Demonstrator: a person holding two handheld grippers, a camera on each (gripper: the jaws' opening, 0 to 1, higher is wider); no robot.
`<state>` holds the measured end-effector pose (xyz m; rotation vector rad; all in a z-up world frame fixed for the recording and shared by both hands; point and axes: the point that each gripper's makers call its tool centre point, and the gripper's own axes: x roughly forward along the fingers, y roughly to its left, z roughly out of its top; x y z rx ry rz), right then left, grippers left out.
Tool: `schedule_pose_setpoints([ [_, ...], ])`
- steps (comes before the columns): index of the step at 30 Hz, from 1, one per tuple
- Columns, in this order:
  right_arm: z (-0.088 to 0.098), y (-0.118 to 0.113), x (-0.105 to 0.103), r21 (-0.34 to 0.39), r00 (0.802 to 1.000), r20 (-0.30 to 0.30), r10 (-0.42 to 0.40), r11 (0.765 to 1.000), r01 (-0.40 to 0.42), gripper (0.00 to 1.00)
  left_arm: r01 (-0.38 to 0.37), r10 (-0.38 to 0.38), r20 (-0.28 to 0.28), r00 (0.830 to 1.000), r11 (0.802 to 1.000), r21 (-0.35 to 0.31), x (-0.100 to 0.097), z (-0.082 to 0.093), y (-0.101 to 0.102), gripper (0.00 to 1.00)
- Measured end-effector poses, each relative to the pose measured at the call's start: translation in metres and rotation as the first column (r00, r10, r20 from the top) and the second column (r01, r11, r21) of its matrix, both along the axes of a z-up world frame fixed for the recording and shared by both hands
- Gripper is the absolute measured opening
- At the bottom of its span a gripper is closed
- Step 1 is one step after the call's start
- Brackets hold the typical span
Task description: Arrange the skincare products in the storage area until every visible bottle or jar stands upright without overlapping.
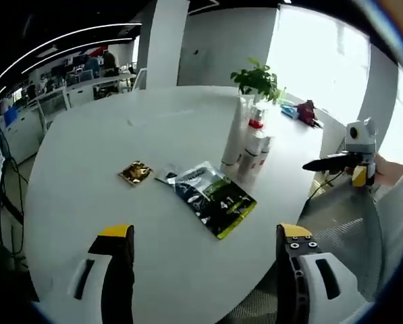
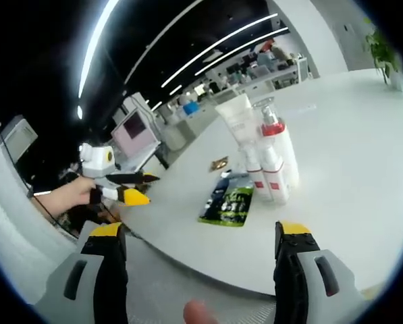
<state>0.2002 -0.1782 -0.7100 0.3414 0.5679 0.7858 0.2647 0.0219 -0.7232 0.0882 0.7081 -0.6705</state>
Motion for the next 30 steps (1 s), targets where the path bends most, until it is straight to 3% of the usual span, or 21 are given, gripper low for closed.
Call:
schedule_pose_setpoints([
  [9,0.0,-0.002,0.0,0.019,1.0,-0.018,-0.01,1.0,0.011,0.9,-0.032,0.032,-0.045,0.998,0.999,-0.01,0.027,-0.006,-0.009,0.73],
  [16,0.0,-0.001,-0.001,0.021,0.999,-0.031,-0.014,1.0,0.014,0.89,-0.161,0.158,-0.114,0.981,0.987,-0.017,0.052,-0.023,-0.018,0.66],
  [22,0.0,-0.001,-0.001,0.026,0.999,-0.043,-0.017,0.999,0.018,0.89,-0.208,0.205,-0.128,0.97,0.978,-0.016,0.075,-0.03,-0.028,0.64],
  [30,0.0,-0.001,0.0,0.031,0.999,-0.049,-0.024,0.999,0.026,0.89,-0.261,0.267,-0.133,0.955,0.964,0.06,0.089,-0.043,-0.037,0.55],
])
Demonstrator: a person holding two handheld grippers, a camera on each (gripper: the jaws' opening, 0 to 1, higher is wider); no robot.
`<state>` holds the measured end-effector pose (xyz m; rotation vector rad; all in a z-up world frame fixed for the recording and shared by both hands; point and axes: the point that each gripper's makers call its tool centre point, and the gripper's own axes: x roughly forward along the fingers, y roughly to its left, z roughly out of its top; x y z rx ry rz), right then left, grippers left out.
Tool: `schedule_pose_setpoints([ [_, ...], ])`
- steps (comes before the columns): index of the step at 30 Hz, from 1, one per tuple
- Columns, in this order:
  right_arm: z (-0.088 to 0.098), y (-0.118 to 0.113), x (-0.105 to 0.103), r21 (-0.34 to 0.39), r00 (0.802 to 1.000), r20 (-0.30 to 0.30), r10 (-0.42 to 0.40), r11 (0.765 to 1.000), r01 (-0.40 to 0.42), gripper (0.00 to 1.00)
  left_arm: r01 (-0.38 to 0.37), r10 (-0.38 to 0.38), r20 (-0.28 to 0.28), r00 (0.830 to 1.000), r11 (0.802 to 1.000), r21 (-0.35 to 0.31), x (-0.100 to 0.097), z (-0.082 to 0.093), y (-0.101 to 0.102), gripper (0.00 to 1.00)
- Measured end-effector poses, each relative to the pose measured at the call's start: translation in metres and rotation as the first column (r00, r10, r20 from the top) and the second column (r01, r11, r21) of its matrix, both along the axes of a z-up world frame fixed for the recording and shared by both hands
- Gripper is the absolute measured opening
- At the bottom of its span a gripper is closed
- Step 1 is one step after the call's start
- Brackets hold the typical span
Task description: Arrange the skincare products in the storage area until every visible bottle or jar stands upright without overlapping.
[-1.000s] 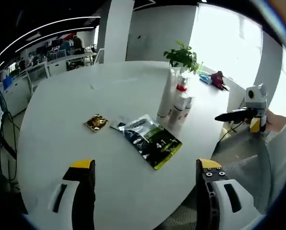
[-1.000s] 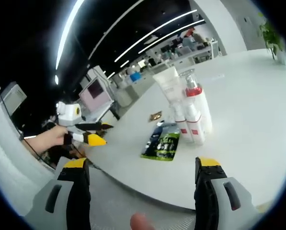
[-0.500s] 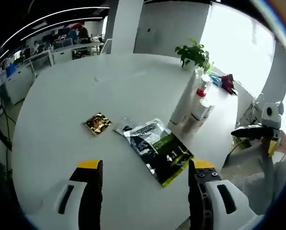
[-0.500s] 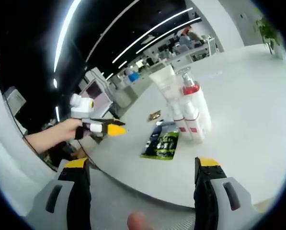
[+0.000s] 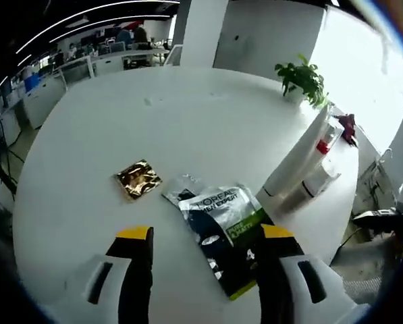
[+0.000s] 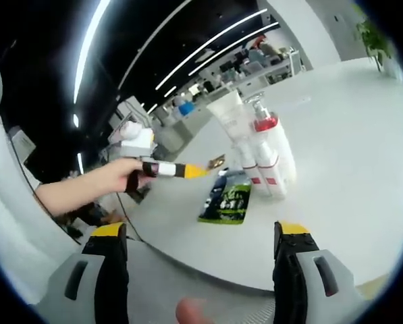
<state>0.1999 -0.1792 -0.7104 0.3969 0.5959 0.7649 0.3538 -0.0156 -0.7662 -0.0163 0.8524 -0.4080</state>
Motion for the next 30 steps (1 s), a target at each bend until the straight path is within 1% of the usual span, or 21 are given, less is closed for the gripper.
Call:
schedule_pose_setpoints([
  [1,0.0,0.0,0.0,0.001,1.0,0.0,0.0,1.0,0.0,0.89,-0.015,0.015,-0.008,1.0,1.0,-0.001,0.007,-0.003,0.0,0.55],
  [3,0.0,0.0,0.0,0.006,1.0,-0.003,0.0,1.0,0.0,0.89,-0.037,0.037,-0.018,0.999,0.999,0.003,0.009,-0.004,-0.005,0.57],
  [4,0.0,0.001,0.0,0.008,1.0,-0.004,0.0,1.0,0.0,0.89,-0.049,0.049,-0.022,0.999,0.999,0.005,0.013,-0.005,-0.005,0.58],
  [5,0.001,0.0,0.0,0.011,1.0,-0.003,0.0,1.0,0.0,0.89,-0.068,0.068,-0.027,0.997,0.998,0.006,0.021,-0.008,-0.004,0.58],
  [6,0.001,0.0,0.0,0.013,1.0,-0.003,-0.002,1.0,0.002,0.89,-0.079,0.079,-0.028,0.996,0.997,0.007,0.024,-0.01,-0.005,0.57],
  [7,0.001,0.0,0.0,0.015,1.0,-0.005,-0.003,1.0,0.003,0.89,-0.107,0.107,-0.025,0.994,0.994,0.011,0.028,-0.011,-0.005,0.56],
  [8,0.001,0.0,0.0,0.017,1.0,-0.006,-0.003,1.0,0.003,0.89,-0.164,0.164,-0.002,0.986,0.986,0.032,0.036,-0.012,0.001,0.54],
  [10,0.002,0.0,0.001,0.021,1.0,-0.005,-0.006,1.0,0.006,0.89,-0.184,0.184,-0.004,0.983,0.982,0.031,0.043,-0.016,-0.001,0.45],
  [11,0.002,0.0,0.001,0.024,1.0,-0.005,-0.008,1.0,0.008,0.89,-0.196,0.197,-0.006,0.98,0.98,0.027,0.046,-0.017,-0.003,0.43],
  [12,0.002,-0.001,0.001,0.027,1.0,-0.006,-0.01,1.0,0.01,0.89,-0.206,0.206,-0.006,0.979,0.978,0.043,0.049,-0.02,-0.003,0.44],
  [13,0.002,-0.001,0.002,0.03,1.0,-0.006,-0.011,0.999,0.011,0.89,-0.214,0.214,-0.005,0.977,0.976,0.052,0.051,-0.021,-0.003,0.47],
  [14,0.002,-0.002,0.002,0.031,1.0,-0.006,-0.013,0.999,0.014,0.89,-0.227,0.228,-0.007,0.974,0.972,0.054,0.053,-0.022,-0.006,0.49],
  [16,0.002,-0.002,0.002,0.039,1.0,-0.007,-0.017,0.999,0.017,0.89,-0.254,0.255,-0.016,0.967,0.966,0.056,0.054,-0.025,-0.007,0.51],
  [18,0.003,-0.002,0.002,0.041,1.0,-0.007,-0.019,0.999,0.019,0.89,-0.284,0.287,-0.038,0.957,0.956,0.067,0.056,-0.033,-0.006,0.5],
  [20,0.004,-0.001,0.002,0.045,1.0,-0.007,-0.02,0.999,0.021,0.89,-0.31,0.317,-0.059,0.947,0.946,0.098,0.055,-0.04,-0.002,0.5],
  [21,0.004,-0.002,0.003,0.047,1.0,-0.008,-0.021,0.999,0.021,0.89,-0.329,0.339,-0.074,0.938,0.937,0.117,0.052,-0.042,-0.002,0.49],
  [23,0.004,-0.002,0.003,0.051,1.0,-0.008,-0.024,0.998,0.024,0.89,-0.354,0.364,-0.08,0.928,0.928,0.118,0.058,-0.05,-0.003,0.49],
  [25,0.004,-0.003,0.003,0.056,1.0,-0.008,-0.027,0.998,0.028,0.89,-0.375,0.386,-0.084,0.919,0.919,0.124,0.056,-0.049,-0.003,0.53],
  [28,0.005,-0.003,0.003,0.062,0.999,-0.01,-0.03,0.998,0.031,0.89,-0.395,0.405,-0.09,0.91,0.912,0.108,0.058,-0.046,-0.008,0.53],
  [30,0.005,-0.003,0.004,0.066,0.999,-0.011,-0.032,0.997,0.033,0.89,-0.418,0.428,-0.099,0.898,0.902,0.107,0.058,-0.047,-0.007,0.54],
])
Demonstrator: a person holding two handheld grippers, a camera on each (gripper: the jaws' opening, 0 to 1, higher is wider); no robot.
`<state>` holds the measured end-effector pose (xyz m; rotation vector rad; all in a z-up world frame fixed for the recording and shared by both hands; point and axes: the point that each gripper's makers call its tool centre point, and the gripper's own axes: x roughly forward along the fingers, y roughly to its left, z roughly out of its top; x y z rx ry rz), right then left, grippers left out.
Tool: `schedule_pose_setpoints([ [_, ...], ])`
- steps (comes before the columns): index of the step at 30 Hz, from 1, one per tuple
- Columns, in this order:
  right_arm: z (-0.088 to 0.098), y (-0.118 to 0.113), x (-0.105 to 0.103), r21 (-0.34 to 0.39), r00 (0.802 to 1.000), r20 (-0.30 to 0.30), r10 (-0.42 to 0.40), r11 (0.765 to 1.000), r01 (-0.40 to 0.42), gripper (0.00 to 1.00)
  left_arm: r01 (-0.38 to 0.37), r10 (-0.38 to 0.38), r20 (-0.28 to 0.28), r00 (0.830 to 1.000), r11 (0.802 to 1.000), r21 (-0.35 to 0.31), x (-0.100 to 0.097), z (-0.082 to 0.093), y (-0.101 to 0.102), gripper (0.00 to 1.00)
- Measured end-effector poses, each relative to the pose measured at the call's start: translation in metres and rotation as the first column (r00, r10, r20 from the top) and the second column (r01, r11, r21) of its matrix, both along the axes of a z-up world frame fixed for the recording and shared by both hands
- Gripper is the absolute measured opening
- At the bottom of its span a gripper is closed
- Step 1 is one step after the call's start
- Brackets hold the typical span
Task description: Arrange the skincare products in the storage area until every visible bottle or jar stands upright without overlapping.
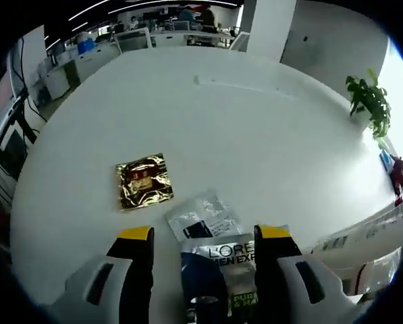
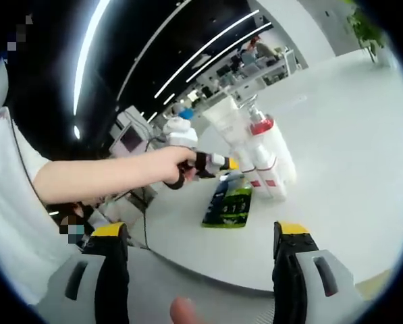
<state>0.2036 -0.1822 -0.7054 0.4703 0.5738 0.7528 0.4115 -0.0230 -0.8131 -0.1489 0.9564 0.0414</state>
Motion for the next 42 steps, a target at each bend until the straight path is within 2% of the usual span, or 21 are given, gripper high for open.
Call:
schedule_pose_setpoints([
  [4,-0.001,-0.001,0.001,0.004,1.0,-0.004,-0.002,1.0,0.002,0.88,-0.041,0.041,-0.018,0.999,0.999,-0.028,0.003,-0.002,-0.005,0.54],
  [6,-0.001,-0.001,0.001,0.005,1.0,-0.004,-0.004,1.0,0.004,0.88,-0.037,0.037,-0.008,0.999,0.999,-0.017,0.007,-0.001,-0.006,0.54],
  [9,-0.001,-0.003,0.002,0.008,1.0,-0.008,-0.008,1.0,0.008,0.88,-0.029,0.029,-0.015,0.999,0.999,0.014,0.011,-0.004,-0.004,0.53],
  [11,-0.002,-0.003,0.002,0.008,1.0,-0.009,-0.009,1.0,0.01,0.88,-0.006,0.007,-0.016,1.0,0.999,0.049,0.005,-0.003,-0.004,0.52],
  [15,-0.002,-0.004,0.003,0.009,1.0,-0.011,-0.013,1.0,0.014,0.88,0.044,-0.041,-0.024,0.999,0.993,0.113,0.005,-0.007,0.007,0.49],
  [17,-0.003,-0.005,0.003,0.008,1.0,-0.012,-0.015,1.0,0.016,0.88,0.031,-0.03,-0.014,0.999,0.995,0.095,0.005,-0.001,0.007,0.49],
  [23,-0.004,-0.006,0.003,0.008,1.0,-0.014,-0.02,1.0,0.02,0.88,0.037,-0.037,-0.005,0.999,0.995,0.09,0.011,-0.001,0.01,0.39],
  [28,-0.004,-0.006,0.004,0.007,1.0,-0.016,-0.023,1.0,0.023,0.88,0.05,-0.051,0.008,0.999,0.995,0.08,0.013,-0.001,0.009,0.39],
  [34,-0.004,-0.007,0.004,0.005,1.0,-0.015,-0.027,1.0,0.027,0.88,0.083,-0.086,0.041,0.995,0.994,0.077,0.023,0.005,0.007,0.38],
  [42,-0.004,-0.007,0.004,0.005,1.0,-0.017,-0.026,1.0,0.026,0.88,0.08,-0.084,0.114,0.99,0.996,0.045,0.038,0.014,0.009,0.37],
])
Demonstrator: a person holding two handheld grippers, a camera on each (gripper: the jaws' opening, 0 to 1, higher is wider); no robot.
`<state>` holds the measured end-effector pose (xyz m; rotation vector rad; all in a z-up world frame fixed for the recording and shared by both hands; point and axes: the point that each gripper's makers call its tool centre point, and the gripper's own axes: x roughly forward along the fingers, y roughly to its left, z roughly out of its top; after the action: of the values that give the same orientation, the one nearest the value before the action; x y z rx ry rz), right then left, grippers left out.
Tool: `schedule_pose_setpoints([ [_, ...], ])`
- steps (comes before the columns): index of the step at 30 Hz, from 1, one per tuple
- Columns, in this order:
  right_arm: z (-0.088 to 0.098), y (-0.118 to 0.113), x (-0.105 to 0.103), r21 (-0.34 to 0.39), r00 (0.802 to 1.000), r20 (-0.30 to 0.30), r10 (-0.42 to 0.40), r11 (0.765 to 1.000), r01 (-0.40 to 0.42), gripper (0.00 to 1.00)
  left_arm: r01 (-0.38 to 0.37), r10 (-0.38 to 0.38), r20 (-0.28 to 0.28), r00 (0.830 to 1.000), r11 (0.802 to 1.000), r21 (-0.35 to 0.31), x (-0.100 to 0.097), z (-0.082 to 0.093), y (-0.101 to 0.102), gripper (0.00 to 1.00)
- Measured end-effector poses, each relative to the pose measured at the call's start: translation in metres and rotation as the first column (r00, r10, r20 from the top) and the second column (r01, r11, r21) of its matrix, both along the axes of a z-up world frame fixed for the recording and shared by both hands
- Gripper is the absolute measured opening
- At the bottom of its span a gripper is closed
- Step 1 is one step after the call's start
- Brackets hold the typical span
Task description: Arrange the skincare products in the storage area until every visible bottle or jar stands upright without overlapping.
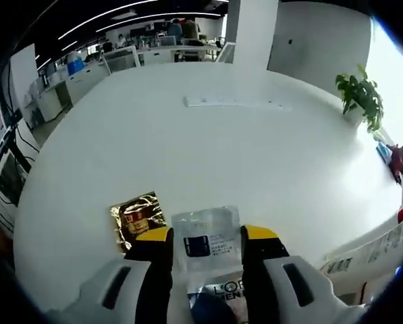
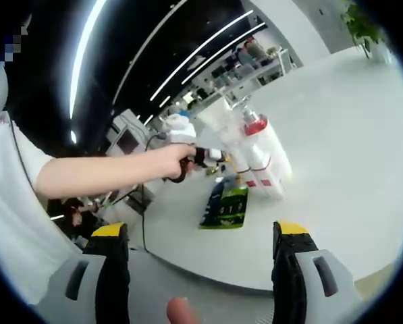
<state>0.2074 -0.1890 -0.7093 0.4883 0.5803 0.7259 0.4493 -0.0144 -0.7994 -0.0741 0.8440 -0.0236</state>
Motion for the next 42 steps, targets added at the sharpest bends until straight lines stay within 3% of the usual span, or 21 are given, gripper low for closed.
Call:
schedule_pose_setpoints([
  [8,0.0,0.001,0.0,-0.003,1.0,0.0,0.002,1.0,-0.002,0.88,0.009,-0.009,0.005,1.0,1.0,0.002,0.001,0.002,0.0,0.37],
  [13,0.001,0.002,-0.001,-0.005,1.0,0.002,0.002,1.0,-0.002,0.88,0.022,-0.021,0.052,0.998,1.0,-0.011,0.007,0.015,0.0,0.36],
  [21,0.002,0.004,-0.002,-0.007,1.0,0.002,0.005,1.0,-0.005,0.88,0.029,-0.029,0.064,0.997,1.0,0.004,0.012,0.021,0.013,0.36],
  [29,0.004,0.005,-0.002,-0.009,1.0,0.007,0.004,1.0,-0.004,0.88,0.037,-0.034,0.115,0.993,0.999,-0.026,0.009,0.046,0.026,0.36],
  [33,0.004,0.005,-0.002,-0.012,1.0,0.01,0.008,1.0,-0.007,0.88,0.037,-0.032,0.114,0.993,0.999,-0.039,-0.012,0.054,0.029,0.36],
  [42,0.003,0.005,-0.003,-0.018,1.0,0.013,0.013,1.0,-0.013,0.88,0.018,-0.014,0.074,0.997,0.999,-0.052,-0.048,0.046,0.047,0.36],
])
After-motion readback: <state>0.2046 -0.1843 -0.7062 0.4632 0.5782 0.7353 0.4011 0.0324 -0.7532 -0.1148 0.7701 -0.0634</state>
